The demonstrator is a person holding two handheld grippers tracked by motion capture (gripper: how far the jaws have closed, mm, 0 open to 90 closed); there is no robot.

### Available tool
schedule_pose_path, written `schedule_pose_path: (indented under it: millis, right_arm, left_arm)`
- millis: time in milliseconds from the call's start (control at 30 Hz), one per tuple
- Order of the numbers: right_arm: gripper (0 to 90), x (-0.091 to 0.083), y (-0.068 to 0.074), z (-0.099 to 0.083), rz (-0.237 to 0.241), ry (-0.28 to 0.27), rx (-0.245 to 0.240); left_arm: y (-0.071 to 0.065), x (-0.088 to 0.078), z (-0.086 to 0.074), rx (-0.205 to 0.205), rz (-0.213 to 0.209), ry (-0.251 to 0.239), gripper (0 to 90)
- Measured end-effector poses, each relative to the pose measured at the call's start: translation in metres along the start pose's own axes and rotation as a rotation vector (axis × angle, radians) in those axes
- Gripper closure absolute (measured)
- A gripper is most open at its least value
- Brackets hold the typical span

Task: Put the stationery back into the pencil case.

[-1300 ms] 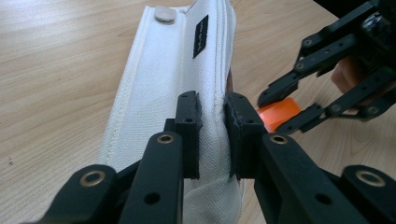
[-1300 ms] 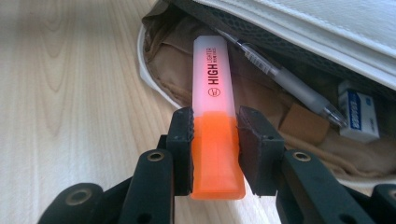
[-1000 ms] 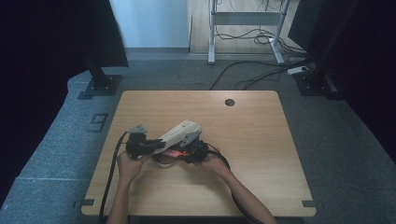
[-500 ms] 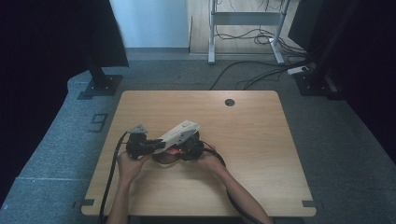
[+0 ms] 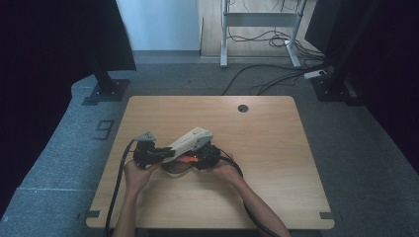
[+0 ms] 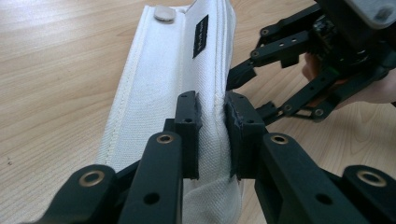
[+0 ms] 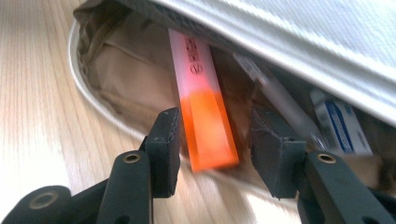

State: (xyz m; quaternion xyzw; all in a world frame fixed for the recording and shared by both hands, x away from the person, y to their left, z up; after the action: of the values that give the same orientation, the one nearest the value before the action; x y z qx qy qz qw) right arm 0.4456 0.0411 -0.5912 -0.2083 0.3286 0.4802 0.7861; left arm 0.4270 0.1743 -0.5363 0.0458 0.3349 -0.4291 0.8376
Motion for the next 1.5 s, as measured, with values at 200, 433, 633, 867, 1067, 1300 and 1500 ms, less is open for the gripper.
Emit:
schedule_pose_path:
  millis: [200, 433, 633, 867, 1067, 1300, 1500]
  right_arm:
    - [61.4, -0.008, -0.003, -0.013, -0.006, 0.02, 0.021]
    - [64.4, -0.004, -0.006, -0.013, -0.019, 0.014, 0.024]
    - [71.9, 0.0, -0.008, -0.007, -0.034, 0.002, 0.032]
    - [72.1, 0.005, -0.008, -0.001, -0.039, 0.001, 0.031]
    - [67.1, 0.003, -0.006, -0.001, -0.031, -0.006, 0.027]
    - [58.2, -0.006, -0.004, 0.002, -0.027, -0.038, 0.033]
    - [53.7, -0.017, -0.004, 0.001, -0.035, -0.057, 0.031]
  left_arm:
    - [0.0, 0.0, 0.0, -0.001, -0.001, 0.001, 76.1]
    - [0.0, 0.0, -0.001, 0.001, -0.003, 0.005, 75.8]
    - [-0.001, 0.001, -0.001, 0.002, -0.004, 0.01, 75.4]
    - [-0.002, 0.001, -0.002, 0.004, -0.004, 0.016, 74.9]
    - [-0.004, 0.003, -0.003, 0.008, -0.009, 0.026, 73.9]
    - [-0.007, 0.006, -0.006, 0.013, -0.014, 0.044, 72.1]
    - [-0.01, 0.01, -0.01, 0.021, -0.024, 0.057, 69.7]
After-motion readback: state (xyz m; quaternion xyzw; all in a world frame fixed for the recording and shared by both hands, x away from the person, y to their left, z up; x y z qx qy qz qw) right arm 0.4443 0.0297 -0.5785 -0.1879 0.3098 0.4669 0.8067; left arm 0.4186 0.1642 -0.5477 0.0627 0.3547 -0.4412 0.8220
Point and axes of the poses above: each handheld gripper's, and its own axes: x roughly forward along the jaws, z roughly out of its top, y roughly to its left, the point moved 9 cm from there along x, roughly forward along the jaws, and after that the axes turned 4 degrees about x, right-handed, at the moved point
